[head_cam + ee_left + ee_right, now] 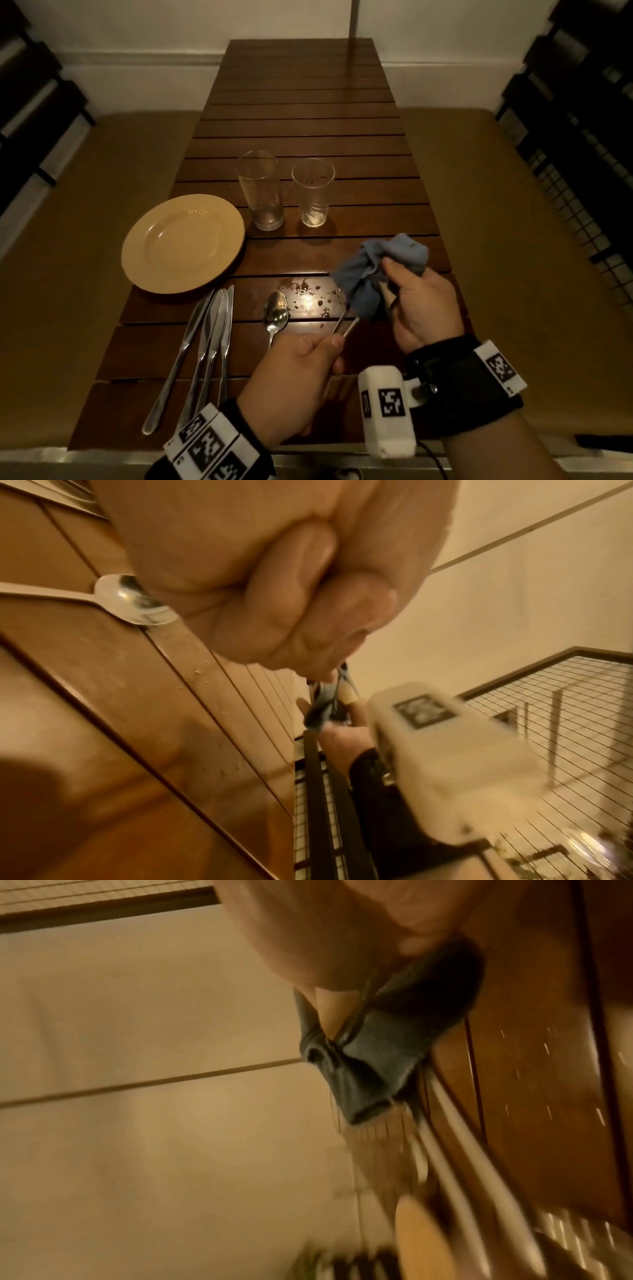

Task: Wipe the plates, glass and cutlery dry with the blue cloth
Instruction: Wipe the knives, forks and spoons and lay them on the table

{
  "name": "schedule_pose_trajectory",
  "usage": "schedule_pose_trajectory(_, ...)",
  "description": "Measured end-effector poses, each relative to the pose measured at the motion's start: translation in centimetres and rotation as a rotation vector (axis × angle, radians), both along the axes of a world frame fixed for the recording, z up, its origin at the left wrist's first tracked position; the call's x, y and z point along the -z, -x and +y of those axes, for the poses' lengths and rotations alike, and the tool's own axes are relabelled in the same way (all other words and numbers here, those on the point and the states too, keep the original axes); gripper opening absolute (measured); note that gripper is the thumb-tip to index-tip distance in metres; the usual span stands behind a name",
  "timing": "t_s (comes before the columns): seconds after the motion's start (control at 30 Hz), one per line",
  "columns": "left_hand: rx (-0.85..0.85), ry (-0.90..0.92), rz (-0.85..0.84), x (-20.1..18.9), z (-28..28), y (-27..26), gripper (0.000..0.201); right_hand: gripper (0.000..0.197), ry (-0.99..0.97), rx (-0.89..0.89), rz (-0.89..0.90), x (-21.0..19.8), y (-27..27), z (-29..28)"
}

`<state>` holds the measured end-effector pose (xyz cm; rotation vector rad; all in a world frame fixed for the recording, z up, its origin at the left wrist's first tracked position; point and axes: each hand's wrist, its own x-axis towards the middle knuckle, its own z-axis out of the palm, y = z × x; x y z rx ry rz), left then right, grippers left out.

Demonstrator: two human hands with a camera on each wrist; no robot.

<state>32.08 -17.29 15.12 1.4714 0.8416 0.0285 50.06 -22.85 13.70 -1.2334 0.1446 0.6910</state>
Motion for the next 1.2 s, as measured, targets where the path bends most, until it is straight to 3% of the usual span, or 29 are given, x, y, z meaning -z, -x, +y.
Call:
schedule_pose_trajectory(0.07,-0.038,0.058,0.026,0.1,0.1,0.8,0.045,0.014,0.149,0.075,-0.220,-0.3,-2.1,-1.0)
schedule_pose_trajectory(0.13,-0.130,0.115,0.032,0.4,0.9,1.3,0.044,0.014,0.357,0.013,-0.555,-0.9,-3.3,-2.1)
schedule_pose_trajectory(0.27,-0.192,0.212,0.044,0.3,2.1,0.7,0.035,0.027,0.624,-0.346,-1.158,-2.5,-1.4,-2.2)
schedule_pose_trajectory(0.37,-0.186,0.275,0.030,-0.5,1.9,0.0,0.031,0.058,0.943,-0.660,-1.519,-2.2,1.7,-2.0)
schedule_pose_trajectory(0.43,-0.173,0.286,0.000,-0.8,1.9,-0.4,0.030,0.062,0.903,-0.853,-1.506,-1.9,3.5,-2.2)
schedule_pose_trajectory(0.5,-0.181,0.306,-0.023,-1.0,2.0,-0.7,0.031,0.062,0.711,-0.953,-1.439,-1.6,4.8,-2.7)
schedule_pose_trajectory(0.63,-0.132,0.281,-0.048,-1.3,2.5,-0.2,0.034,0.047,0.446,-0.861,-1.415,-0.8,4.5,-3.0)
schedule_pose_trajectory(0.8,-0.051,0.159,-0.041,-1.6,2.4,0.6,0.040,0.035,0.604,-0.506,-1.465,-1.2,1.6,-1.5)
schedule_pose_trajectory(0.93,-0.022,0.170,-0.050,-1.7,2.3,0.5,0.040,0.036,0.448,-0.729,-1.587,-1.9,4.2,-2.0)
schedule_pose_trajectory(1.0,-0.025,0.178,-0.049,-1.5,2.2,0.7,0.041,0.035,0.512,-0.832,-1.666,-2.2,5.1,-2.3)
schedule_pose_trajectory(1.1,-0.023,0.169,-0.050,-1.1,1.9,1.1,0.046,0.032,0.691,-0.726,-1.724,-2.0,3.0,-1.6)
schedule_pose_trajectory(1.2,-0.016,0.189,-0.063,-1.6,1.9,0.9,0.049,0.036,0.743,-0.600,-1.742,-1.9,1.8,-0.8)
